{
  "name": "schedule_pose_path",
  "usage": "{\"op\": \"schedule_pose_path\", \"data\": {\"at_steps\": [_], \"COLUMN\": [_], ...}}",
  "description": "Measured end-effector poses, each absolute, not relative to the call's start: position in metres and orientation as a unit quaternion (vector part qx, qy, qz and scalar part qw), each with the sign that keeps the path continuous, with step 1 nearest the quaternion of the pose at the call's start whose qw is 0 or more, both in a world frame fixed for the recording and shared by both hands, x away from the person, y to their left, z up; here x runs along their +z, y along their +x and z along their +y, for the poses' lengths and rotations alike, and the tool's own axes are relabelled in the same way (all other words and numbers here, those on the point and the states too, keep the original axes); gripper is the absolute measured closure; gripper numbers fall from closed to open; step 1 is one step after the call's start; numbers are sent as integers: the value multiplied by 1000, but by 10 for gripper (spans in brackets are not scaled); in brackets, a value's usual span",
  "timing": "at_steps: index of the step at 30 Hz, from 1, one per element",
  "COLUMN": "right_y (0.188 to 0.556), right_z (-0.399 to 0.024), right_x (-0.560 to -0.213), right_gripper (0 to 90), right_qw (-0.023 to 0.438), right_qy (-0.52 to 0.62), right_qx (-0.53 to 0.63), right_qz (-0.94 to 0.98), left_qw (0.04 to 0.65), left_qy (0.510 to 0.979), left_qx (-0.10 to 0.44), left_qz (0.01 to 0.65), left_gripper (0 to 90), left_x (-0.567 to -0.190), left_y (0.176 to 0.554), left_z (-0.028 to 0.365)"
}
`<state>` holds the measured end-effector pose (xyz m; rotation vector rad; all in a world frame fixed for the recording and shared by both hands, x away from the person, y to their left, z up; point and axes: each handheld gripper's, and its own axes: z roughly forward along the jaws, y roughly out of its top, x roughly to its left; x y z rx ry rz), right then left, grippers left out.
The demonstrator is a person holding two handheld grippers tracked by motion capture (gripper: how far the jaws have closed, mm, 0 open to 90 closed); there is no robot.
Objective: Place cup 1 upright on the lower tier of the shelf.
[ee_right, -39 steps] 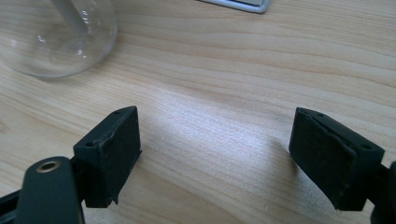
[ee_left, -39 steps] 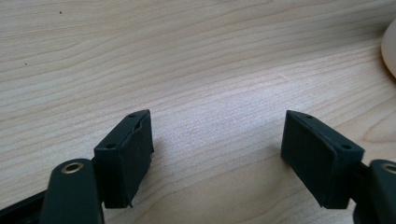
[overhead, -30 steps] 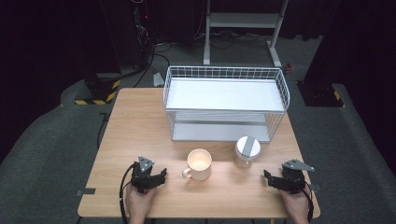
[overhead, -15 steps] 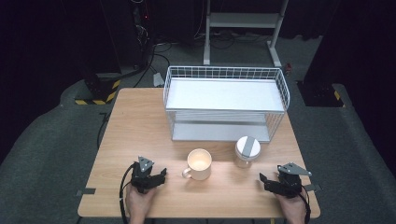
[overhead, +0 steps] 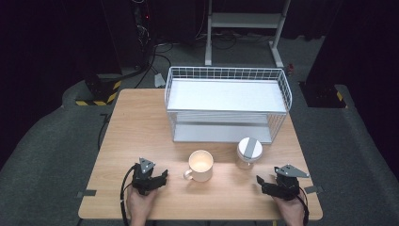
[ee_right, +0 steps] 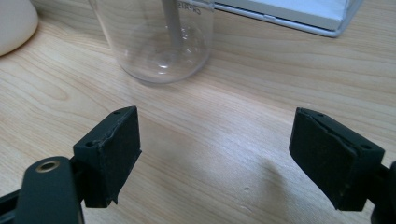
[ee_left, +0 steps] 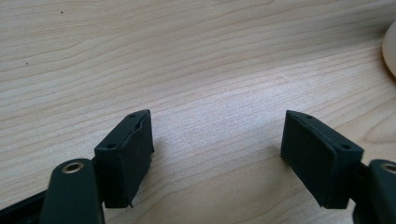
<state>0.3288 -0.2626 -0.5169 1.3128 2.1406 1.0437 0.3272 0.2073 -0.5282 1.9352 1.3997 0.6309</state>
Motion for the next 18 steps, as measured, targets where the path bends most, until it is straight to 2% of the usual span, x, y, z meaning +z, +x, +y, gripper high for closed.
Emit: {"op": "schedule_pose_path", "data": {"at_steps": [18], "right_y": [336], "right_z": [-244], "right_x": [-511], "right_gripper": [149], "right_qw": [199], "right_qy": [452], "right_qx": [391], "right_qz": [777], "left_qw": [329], "left_qy": [740], "left_qx": [241], "left_qz": [535], "left_gripper": [254], "left_x": [-528], "left_y": [327], "left_z": [207]}}
